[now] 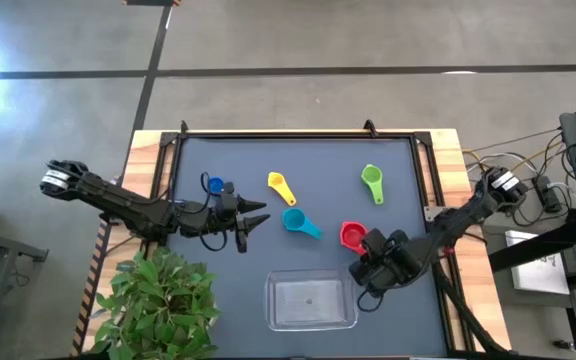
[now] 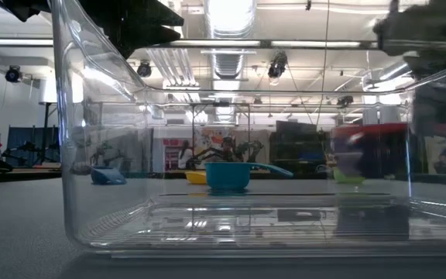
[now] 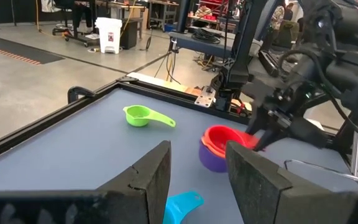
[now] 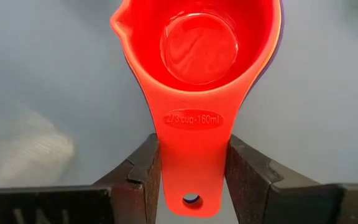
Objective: Nest measuring cups in basket
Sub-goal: Move the stacked measuring cup to the top center of the table
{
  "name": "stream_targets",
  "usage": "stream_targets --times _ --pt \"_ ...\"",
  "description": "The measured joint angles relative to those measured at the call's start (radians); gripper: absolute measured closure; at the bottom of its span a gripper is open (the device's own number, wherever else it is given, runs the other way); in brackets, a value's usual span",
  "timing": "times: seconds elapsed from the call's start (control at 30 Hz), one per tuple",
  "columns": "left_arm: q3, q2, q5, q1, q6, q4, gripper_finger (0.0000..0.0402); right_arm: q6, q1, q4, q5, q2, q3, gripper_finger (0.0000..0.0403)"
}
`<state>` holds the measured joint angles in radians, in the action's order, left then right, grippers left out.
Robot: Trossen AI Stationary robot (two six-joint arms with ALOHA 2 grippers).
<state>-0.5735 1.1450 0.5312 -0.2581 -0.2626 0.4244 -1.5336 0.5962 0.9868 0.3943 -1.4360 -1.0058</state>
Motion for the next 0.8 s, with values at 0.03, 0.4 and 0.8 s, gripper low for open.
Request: stream_targets --times 0.03,0.4,0.8 --pt "0.000 0.000 0.000 0.000 0.000 -0.001 0.0265 0.019 -0.017 0.000 0.014 0.012 0.000 0.0276" --pt "0.000 0.000 0.000 0.000 0.010 -0.005 0.0265 0.433 -0.296 -0.165 0.101 0.108 0.000 0.0276" --pt "0.000 0.000 0.000 0.000 0.019 -0.023 0.0265 0.794 -0.623 -0.315 -0.057 0.090 0.003 0.0276"
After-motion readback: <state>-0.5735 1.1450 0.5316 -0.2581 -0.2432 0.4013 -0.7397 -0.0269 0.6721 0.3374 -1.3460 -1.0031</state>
